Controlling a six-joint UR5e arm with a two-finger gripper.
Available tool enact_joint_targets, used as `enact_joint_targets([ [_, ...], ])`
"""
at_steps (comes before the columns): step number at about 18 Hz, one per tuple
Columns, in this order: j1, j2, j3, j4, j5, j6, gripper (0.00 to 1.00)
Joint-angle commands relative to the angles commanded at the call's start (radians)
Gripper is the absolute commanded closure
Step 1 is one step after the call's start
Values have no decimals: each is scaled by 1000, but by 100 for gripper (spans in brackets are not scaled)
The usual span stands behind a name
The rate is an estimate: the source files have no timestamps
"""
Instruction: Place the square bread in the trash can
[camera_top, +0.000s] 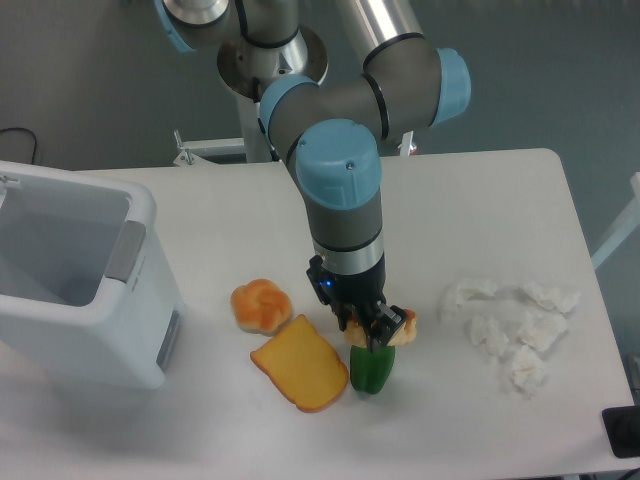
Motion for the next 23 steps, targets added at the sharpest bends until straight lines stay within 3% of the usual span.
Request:
enact_joint_targets([
  [7,-3,5,3,-8,6,-9,42],
  [13,2,54,-14,-25,-11,-15,43],
  [16,3,89,-52,-18,-23,-17,32],
  [23,-9,156,-69,-26,-77,-92,39],
])
